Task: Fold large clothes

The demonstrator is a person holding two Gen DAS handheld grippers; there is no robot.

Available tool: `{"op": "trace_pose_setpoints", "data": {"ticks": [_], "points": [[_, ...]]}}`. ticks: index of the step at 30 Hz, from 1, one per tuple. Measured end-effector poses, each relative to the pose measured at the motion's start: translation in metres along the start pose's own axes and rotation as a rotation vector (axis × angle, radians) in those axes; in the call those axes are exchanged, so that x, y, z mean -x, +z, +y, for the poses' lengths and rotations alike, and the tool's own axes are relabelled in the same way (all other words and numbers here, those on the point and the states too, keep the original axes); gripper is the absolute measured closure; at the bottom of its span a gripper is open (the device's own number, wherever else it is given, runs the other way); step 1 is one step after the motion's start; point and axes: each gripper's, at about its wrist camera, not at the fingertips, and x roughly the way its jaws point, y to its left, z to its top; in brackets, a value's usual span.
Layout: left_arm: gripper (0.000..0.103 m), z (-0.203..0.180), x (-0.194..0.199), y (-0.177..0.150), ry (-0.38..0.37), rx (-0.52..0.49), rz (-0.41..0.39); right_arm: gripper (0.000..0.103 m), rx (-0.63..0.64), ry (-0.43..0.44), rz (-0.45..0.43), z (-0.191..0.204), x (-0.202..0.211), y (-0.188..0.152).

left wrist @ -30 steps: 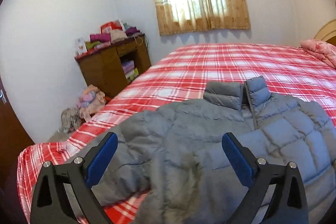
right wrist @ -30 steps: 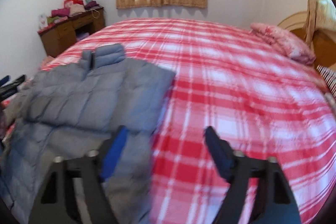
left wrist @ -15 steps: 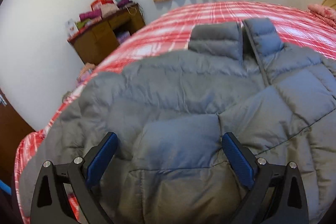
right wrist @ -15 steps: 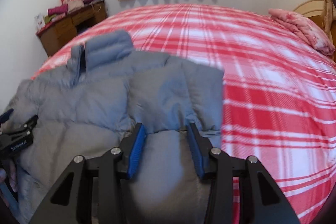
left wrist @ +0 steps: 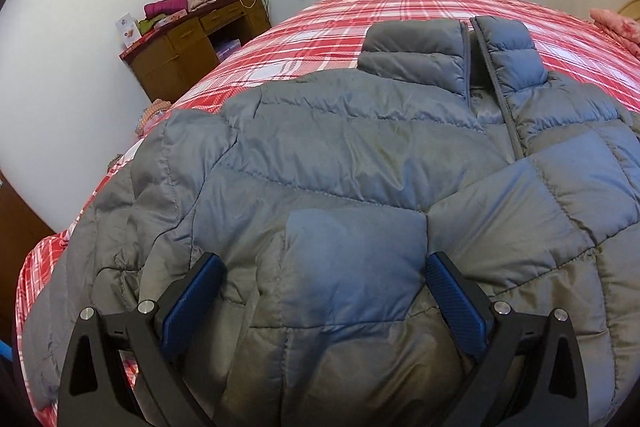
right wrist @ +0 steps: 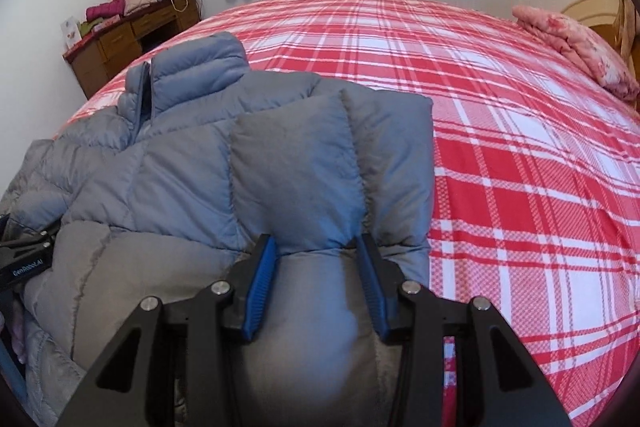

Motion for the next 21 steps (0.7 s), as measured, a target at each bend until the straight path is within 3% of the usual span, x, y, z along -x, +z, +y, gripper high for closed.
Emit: {"op": "trace_pose_setpoints", "data": {"ticks": [17, 21], "points": [[0.001, -0.002, -0.001, -0.001, -0.003, 0.005, -0.005, 0.057, 0.059, -0.066, 0.034, 0.009, 0.0, 0.006], [0.001, -0.001, 0.0, -0.002, -0.004, 0.005, -0.007, 0.056, 0.028, -0.054, -0.05, 0.01, 0.037, 0.012]]}}
